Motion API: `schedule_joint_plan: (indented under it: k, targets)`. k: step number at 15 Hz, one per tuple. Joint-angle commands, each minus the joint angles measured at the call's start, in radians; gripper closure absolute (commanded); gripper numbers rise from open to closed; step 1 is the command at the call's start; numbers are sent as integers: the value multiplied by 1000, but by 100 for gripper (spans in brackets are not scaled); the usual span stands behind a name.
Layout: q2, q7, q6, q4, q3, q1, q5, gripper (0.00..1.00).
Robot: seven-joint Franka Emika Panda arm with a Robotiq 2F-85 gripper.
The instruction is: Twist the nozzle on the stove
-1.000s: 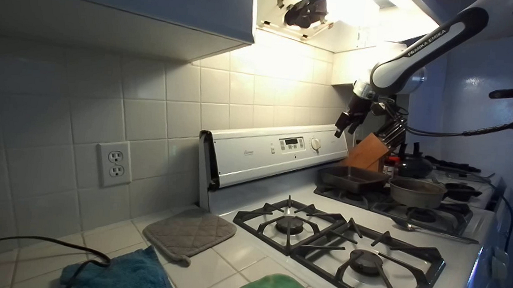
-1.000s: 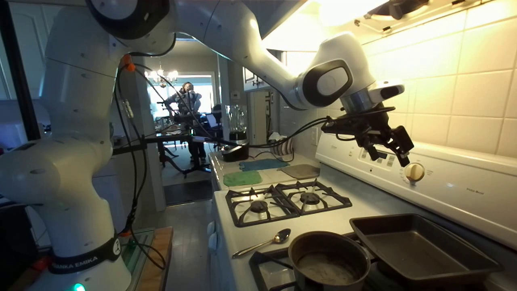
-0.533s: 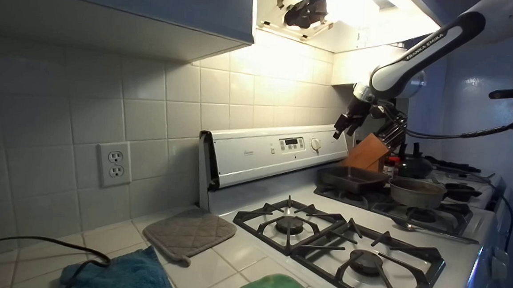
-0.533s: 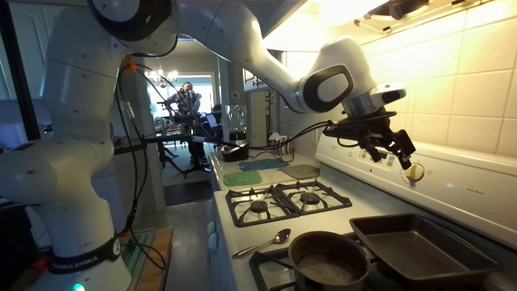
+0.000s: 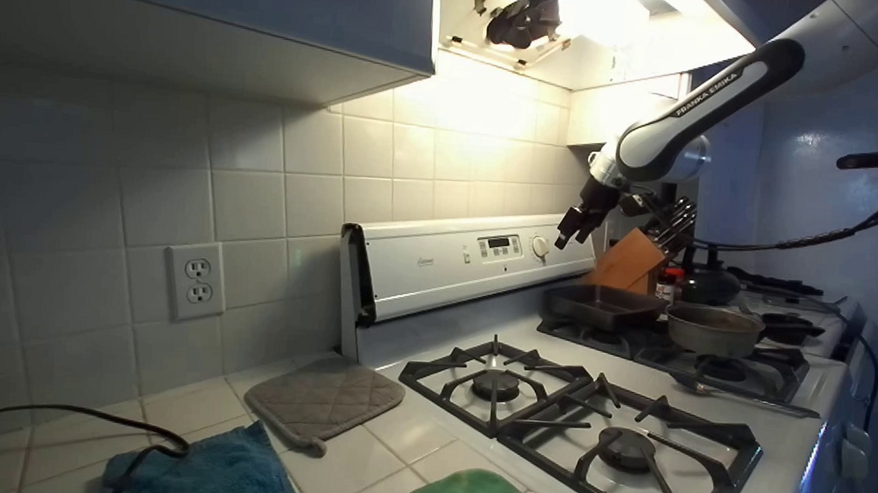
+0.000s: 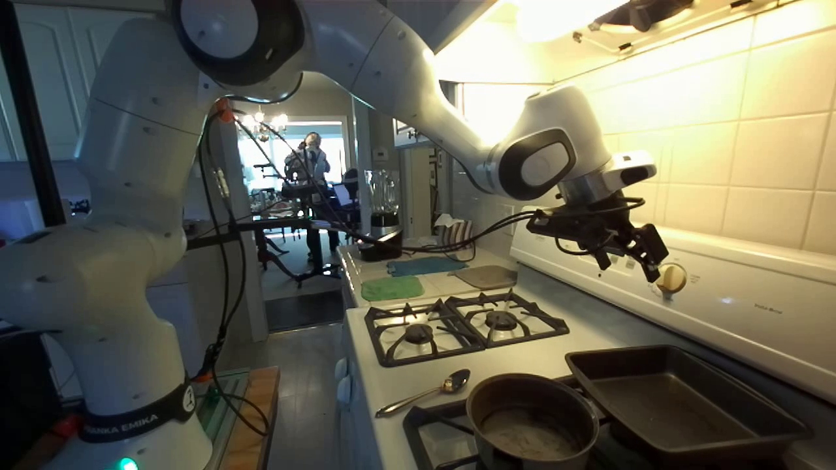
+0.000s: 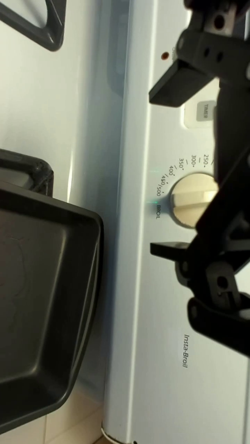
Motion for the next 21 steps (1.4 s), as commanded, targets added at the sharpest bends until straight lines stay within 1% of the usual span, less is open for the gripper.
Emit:
schedule_joint_plan:
  k: [1, 7, 8, 9, 10, 12, 15, 16, 17, 18, 20, 21]
  targets:
    - [73, -60, -1, 97, 26, -28, 15, 0]
    - [142, -96, -6, 193, 61, -49, 29, 0]
    - [151, -98, -5, 205, 67, -51, 29, 1]
    - [160, -98, -6, 219, 68, -50, 25, 4]
    - [171, -98, -4, 230, 69, -49, 20, 4]
    - [189, -98, -5, 254, 68, -46, 13, 9]
    - [212, -99, -3, 283, 67, -45, 8, 8]
    - [220, -100, 0, 293, 67, -44, 7, 11]
    - [225, -103, 0, 302, 69, -45, 8, 32]
    - [229, -105, 1, 309, 71, -45, 8, 33]
    - [234, -110, -2, 320, 78, -47, 13, 48]
    - [238, -110, -6, 327, 81, -47, 14, 57]
